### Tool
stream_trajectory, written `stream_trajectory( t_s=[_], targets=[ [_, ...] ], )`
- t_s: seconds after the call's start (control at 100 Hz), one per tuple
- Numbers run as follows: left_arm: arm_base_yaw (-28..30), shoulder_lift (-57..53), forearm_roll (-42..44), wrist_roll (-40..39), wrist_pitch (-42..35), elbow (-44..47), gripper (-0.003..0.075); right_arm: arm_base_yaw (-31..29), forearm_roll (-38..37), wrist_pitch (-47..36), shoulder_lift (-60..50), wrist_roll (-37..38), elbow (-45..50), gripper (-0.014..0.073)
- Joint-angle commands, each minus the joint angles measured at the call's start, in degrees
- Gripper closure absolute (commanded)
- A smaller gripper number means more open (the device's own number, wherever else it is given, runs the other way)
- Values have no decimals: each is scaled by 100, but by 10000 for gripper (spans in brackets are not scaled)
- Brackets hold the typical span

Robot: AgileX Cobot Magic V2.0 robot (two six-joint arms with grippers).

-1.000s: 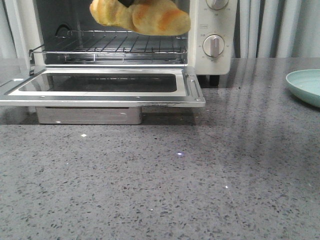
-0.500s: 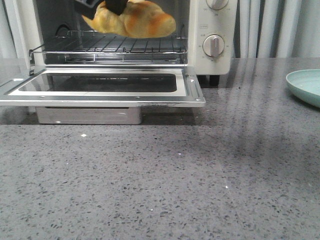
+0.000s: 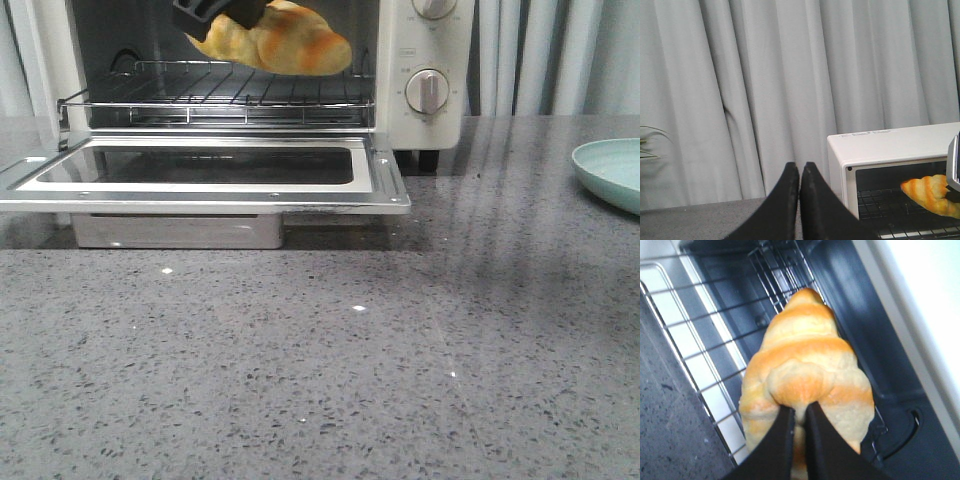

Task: Put bread in oven
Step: 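Carry the croissant with the right gripper into the open oven above the rack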

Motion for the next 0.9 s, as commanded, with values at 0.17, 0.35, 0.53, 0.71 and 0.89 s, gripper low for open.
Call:
stream_trajectory(
  t_s=[0.17,0.35,0.53,0.71,0.89],
  targets=[
    [21,75,40,-32,-394,-172,741,-51,-302,-487,-168,21,-211,669],
    [21,75,40,-32,-394,-172,741,-51,-447,-487,-66,21,-211,669],
    [21,75,40,-32,-394,-172,742,-101,-565,-626,-66,21,-211,669],
    [21,75,40,-32,-394,-172,741,-221,-565,-648,-66,21,-211,667],
    [21,75,40,-32,-394,-172,741,-287,-587,-722,-66,21,-211,531]
  ],
)
